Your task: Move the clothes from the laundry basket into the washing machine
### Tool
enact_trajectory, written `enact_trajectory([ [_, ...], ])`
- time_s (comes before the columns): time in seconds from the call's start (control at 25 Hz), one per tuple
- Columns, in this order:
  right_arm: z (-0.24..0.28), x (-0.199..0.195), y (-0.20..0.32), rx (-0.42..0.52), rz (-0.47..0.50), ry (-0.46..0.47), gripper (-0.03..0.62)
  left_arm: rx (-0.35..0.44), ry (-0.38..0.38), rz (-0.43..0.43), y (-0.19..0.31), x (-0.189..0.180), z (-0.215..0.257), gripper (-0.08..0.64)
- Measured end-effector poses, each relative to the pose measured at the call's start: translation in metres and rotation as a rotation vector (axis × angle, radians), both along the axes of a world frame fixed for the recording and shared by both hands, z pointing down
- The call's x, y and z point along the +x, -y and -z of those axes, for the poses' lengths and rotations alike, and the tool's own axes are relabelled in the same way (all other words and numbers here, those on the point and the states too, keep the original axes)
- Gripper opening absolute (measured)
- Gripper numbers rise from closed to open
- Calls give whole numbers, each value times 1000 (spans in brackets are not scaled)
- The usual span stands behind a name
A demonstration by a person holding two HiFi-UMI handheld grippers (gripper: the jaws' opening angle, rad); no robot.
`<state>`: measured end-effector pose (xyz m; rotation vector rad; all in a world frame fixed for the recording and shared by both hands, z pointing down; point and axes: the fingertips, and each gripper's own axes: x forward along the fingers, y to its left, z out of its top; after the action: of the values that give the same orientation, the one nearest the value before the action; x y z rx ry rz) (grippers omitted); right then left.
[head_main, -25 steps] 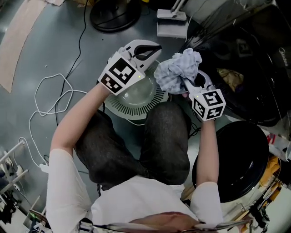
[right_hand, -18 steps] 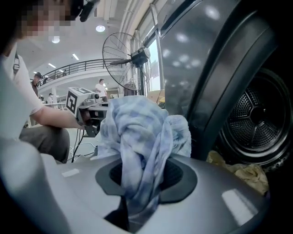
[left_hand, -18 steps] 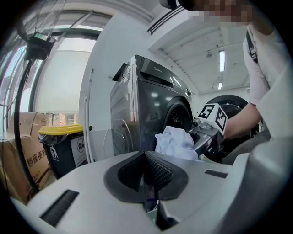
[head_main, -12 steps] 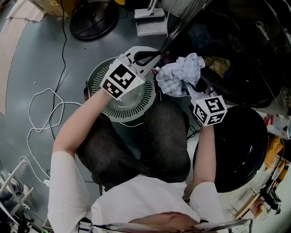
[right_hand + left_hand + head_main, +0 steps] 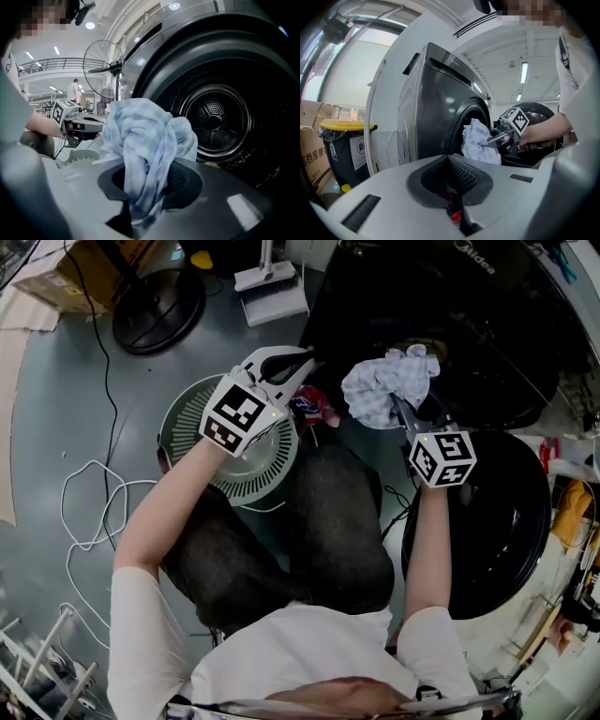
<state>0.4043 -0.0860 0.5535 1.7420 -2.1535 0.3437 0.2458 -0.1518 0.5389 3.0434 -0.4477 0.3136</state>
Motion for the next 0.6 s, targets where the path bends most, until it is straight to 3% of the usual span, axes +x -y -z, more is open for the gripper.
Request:
enact_trajectory([
  [0.24, 9, 46, 11, 61, -137, -64, 141, -26, -6, 3, 10, 16, -4, 5],
  [0.6, -12, 97, 35, 117, -280, -238, 143, 43, 45, -11, 3, 32, -13, 6],
])
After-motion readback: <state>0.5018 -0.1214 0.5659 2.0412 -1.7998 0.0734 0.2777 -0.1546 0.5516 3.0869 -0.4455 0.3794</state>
